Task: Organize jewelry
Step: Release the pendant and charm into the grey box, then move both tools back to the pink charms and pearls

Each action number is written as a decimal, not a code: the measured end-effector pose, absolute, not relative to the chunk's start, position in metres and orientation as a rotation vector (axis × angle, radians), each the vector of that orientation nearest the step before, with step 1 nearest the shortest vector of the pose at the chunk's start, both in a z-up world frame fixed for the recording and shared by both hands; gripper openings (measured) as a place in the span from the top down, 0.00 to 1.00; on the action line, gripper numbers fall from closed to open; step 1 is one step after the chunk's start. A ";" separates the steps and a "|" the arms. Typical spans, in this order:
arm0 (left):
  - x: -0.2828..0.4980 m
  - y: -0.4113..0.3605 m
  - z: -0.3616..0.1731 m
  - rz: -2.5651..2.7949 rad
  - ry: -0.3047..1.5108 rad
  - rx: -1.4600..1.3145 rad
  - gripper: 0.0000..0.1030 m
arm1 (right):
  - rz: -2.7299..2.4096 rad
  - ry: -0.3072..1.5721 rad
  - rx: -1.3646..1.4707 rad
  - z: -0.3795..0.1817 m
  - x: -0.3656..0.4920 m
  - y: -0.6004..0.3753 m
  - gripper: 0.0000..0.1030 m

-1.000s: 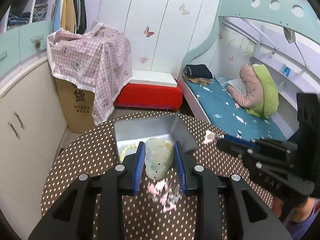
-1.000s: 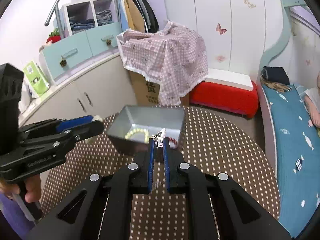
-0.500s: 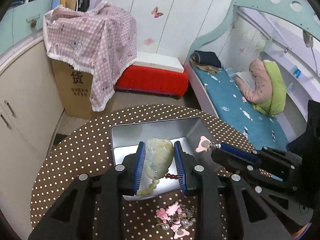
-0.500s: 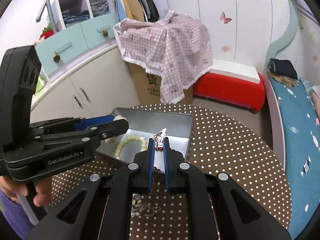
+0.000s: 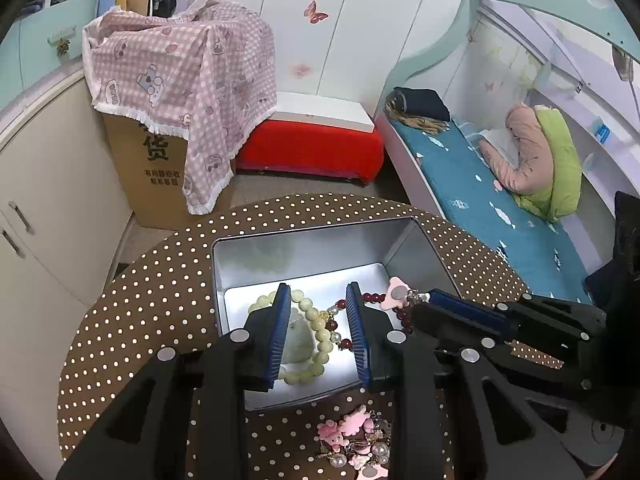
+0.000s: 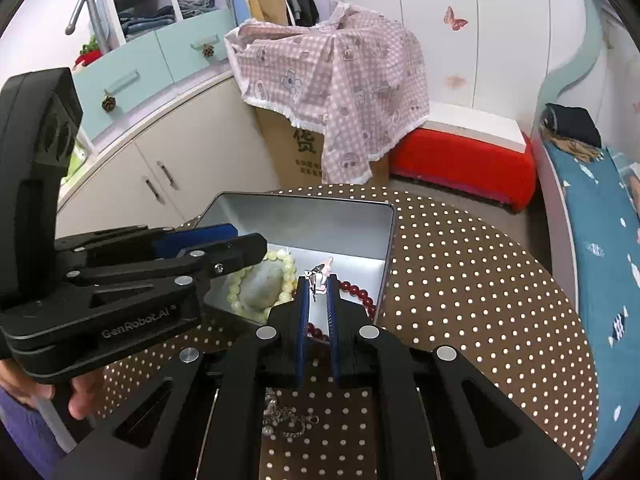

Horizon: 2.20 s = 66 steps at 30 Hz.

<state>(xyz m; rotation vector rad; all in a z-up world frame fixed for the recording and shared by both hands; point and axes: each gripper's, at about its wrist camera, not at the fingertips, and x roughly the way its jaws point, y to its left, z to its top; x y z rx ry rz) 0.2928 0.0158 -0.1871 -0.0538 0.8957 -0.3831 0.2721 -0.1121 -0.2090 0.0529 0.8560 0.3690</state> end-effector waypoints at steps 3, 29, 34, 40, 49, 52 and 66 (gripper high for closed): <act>0.291 0.016 -0.186 -0.376 0.895 -0.054 0.73 | 0.369 0.858 0.053 -0.210 0.271 -0.112 0.91; 0.174 0.042 -0.153 -0.249 0.711 -0.093 0.36 | 0.312 0.754 0.051 -0.174 0.175 -0.148 0.59; 0.159 0.036 -0.188 -0.255 0.791 -0.136 0.36 | 0.299 0.792 0.056 -0.195 0.161 -0.157 0.58; 0.160 0.020 -0.223 -0.259 0.880 -0.153 0.36 | 0.289 0.854 0.073 -0.227 0.153 -0.167 0.58; 0.173 0.004 -0.241 -0.225 0.914 -0.104 0.36 | 0.295 0.900 0.097 -0.248 0.154 -0.176 0.58; 0.177 0.004 -0.241 -0.224 0.916 -0.096 0.38 | 0.300 0.904 0.108 -0.251 0.155 -0.177 0.58; 0.183 0.000 -0.244 -0.204 0.903 0.093 0.79 | 0.320 0.917 0.120 -0.255 0.156 -0.171 0.58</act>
